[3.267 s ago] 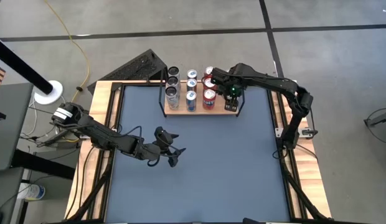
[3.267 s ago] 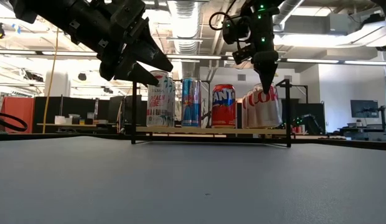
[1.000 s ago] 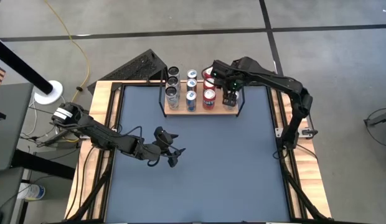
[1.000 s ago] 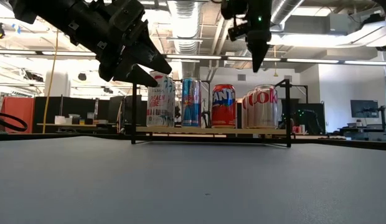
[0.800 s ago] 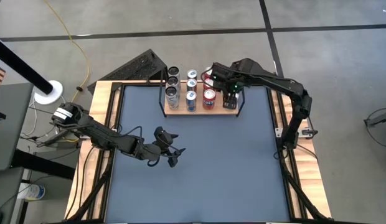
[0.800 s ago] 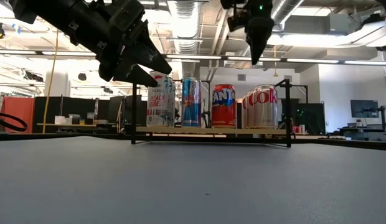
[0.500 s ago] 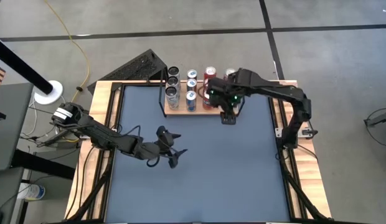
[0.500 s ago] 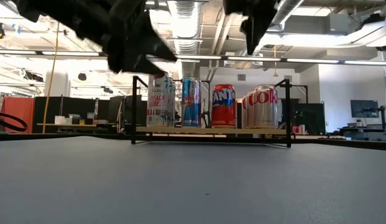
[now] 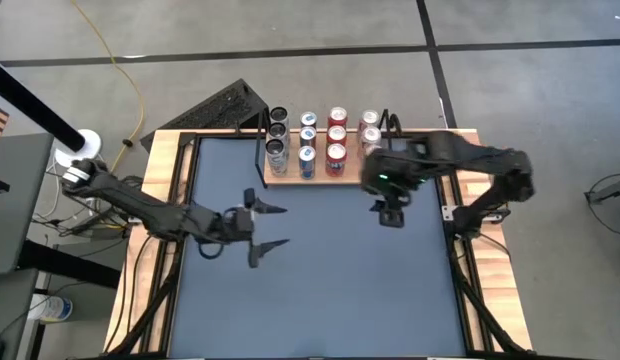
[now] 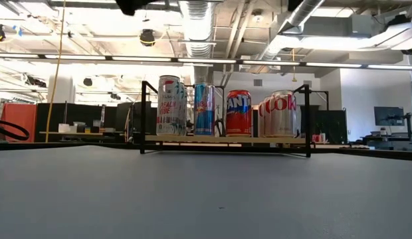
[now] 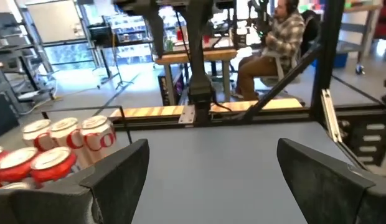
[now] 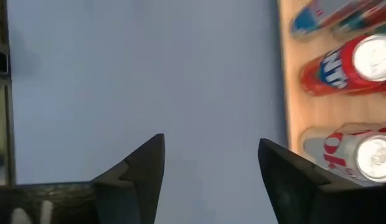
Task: Place canned beverage on shelf
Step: Return to Home Position
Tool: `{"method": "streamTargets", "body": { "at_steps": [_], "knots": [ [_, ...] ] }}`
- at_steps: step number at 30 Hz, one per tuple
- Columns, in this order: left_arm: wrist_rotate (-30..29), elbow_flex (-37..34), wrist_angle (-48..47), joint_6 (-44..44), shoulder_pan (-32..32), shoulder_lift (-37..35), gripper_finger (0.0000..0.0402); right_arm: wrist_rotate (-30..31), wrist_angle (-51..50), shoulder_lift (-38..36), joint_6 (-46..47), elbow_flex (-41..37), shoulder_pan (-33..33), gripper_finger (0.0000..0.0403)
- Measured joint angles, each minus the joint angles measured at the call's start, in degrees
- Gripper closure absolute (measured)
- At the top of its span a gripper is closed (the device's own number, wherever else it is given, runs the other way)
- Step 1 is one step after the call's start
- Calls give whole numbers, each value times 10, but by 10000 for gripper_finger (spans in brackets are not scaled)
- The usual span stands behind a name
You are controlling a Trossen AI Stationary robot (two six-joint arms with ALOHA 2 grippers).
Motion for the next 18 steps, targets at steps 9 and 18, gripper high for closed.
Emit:
{"method": "streamTargets", "body": {
  "at_steps": [9, 18],
  "knots": [
    [15, -21, -153, 17, -19, -148, 60, 81, 305, -254, 39, -338, 99, 244],
    [-10, -222, 84, 68, -15, -237, 60, 59, 805, -422, -17, -711, 94, 329]
  ]
}}
